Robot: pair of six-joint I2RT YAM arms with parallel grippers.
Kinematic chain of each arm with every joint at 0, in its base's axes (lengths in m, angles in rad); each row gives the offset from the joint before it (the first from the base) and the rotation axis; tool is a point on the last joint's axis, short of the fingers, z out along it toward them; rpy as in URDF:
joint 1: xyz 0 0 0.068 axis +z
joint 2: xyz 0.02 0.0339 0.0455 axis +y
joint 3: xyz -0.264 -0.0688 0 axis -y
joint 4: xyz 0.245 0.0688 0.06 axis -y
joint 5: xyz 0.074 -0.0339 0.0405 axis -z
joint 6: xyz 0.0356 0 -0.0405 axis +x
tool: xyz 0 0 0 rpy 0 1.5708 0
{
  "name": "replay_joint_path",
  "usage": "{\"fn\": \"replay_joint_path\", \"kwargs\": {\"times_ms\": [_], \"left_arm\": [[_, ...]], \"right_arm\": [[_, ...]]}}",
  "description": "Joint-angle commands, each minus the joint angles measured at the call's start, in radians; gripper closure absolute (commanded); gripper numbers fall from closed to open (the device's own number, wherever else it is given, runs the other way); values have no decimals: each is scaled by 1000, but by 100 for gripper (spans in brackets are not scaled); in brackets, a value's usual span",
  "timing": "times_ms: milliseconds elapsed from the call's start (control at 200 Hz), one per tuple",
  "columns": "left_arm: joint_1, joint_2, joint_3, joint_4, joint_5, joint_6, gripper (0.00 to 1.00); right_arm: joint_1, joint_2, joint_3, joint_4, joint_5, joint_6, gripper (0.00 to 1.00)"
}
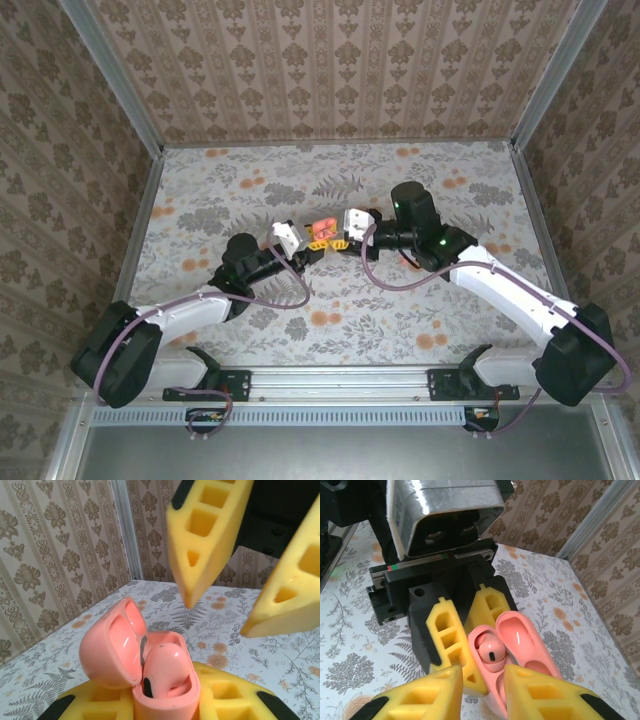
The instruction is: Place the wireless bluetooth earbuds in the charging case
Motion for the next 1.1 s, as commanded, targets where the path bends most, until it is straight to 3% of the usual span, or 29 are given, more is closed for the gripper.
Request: {"fn": "replay_joint_path", "kwargs": {"times_ms": [0,250,1095], "left_arm": [[-7,-27,-6,-15,1,30,86],[-7,-33,-5,-22,-8,43,86],[-8,-64,4,-68,-17,64,86]], "right_arm": [[6,29,42,38,-33,-21,73],[9,63,68,26,-46,-36,79],[16,135,105,-81,-55,-96,83]]}}
